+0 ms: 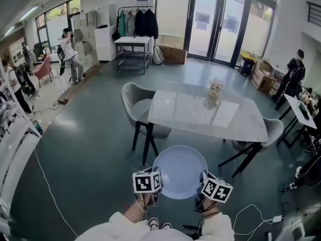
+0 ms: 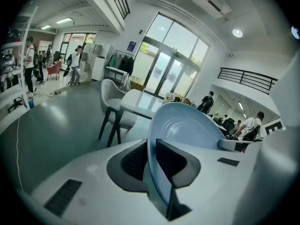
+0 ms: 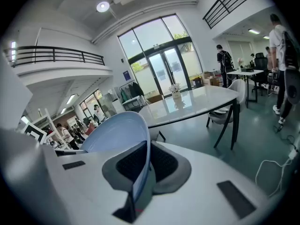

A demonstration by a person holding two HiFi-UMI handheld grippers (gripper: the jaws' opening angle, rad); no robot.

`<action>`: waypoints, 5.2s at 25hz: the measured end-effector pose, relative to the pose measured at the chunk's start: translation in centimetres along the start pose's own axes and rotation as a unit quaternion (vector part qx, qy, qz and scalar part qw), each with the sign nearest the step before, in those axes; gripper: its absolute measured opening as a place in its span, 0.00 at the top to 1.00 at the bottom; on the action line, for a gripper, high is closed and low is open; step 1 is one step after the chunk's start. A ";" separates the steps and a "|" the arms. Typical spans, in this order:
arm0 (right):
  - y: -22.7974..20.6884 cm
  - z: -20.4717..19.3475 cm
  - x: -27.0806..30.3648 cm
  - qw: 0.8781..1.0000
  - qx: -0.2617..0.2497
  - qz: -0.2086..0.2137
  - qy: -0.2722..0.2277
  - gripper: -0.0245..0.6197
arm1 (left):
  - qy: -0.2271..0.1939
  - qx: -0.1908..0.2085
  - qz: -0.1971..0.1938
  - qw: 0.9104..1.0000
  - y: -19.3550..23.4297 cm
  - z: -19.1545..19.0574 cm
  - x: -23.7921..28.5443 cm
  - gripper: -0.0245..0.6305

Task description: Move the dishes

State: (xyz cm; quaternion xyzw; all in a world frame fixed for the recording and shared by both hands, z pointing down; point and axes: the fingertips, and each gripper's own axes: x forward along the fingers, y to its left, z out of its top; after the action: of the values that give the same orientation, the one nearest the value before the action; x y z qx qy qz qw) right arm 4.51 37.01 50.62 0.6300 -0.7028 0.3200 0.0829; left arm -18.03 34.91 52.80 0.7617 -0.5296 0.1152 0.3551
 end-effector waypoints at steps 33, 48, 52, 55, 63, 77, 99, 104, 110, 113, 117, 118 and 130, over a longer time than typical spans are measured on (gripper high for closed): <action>-0.9 3.4 8.9 0.999 0.036 -0.013 0.002 0.84 | 0.026 0.017 -0.022 0.999 2.8 4.9 8.7 0.90; -5.5 10.9 16.4 0.999 0.040 -0.011 0.012 0.84 | 0.031 0.022 -0.004 0.999 0.1 11.0 17.3 0.90; -6.5 12.2 18.3 0.999 0.044 -0.006 0.014 0.84 | 0.030 0.028 -0.002 0.999 -0.5 12.4 19.4 0.90; -7.3 13.4 19.6 0.999 0.043 -0.003 0.016 0.84 | 0.029 0.026 0.003 0.999 -0.8 13.4 20.9 0.90; -9.3 17.0 23.3 0.999 0.032 0.000 0.017 0.84 | 0.025 0.019 0.004 0.999 -1.9 16.0 25.6 0.90; -12.6 20.2 27.1 0.999 0.037 -0.005 0.018 0.84 | 0.037 0.030 -0.007 0.999 -3.6 18.1 31.4 0.89; -13.4 26.5 37.1 0.999 0.027 -0.010 0.034 0.84 | 0.045 0.026 0.002 0.999 -1.6 25.7 40.7 0.89; -13.0 29.1 40.2 0.999 0.031 -0.013 0.036 0.84 | 0.046 0.029 0.001 0.999 -0.9 29.1 43.3 0.89; -13.3 31.4 44.1 0.999 0.029 -0.022 0.038 0.84 | 0.050 0.025 -0.007 0.998 0.0 31.8 47.3 0.89; -13.4 32.7 45.9 0.998 0.031 -0.028 0.040 0.84 | 0.057 0.023 -0.011 0.998 0.3 33.1 49.1 0.89; -13.8 33.9 48.1 0.998 0.034 -0.036 0.045 0.84 | 0.064 0.022 -0.014 0.998 0.8 34.4 51.3 0.89; -13.9 34.2 48.5 0.998 0.035 -0.038 0.045 0.84 | 0.067 0.022 -0.016 0.997 0.9 34.7 51.9 0.89; -15.3 34.2 52.3 0.994 0.068 -0.053 0.060 0.84 | 0.099 0.024 -0.020 0.995 1.7 35.6 56.4 0.89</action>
State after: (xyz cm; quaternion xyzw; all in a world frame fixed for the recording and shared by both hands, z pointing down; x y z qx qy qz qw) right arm 18.64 -25.57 56.36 0.6502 -0.6387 0.3995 0.0983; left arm -3.45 -29.86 58.95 0.7653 -0.4733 0.1956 0.3899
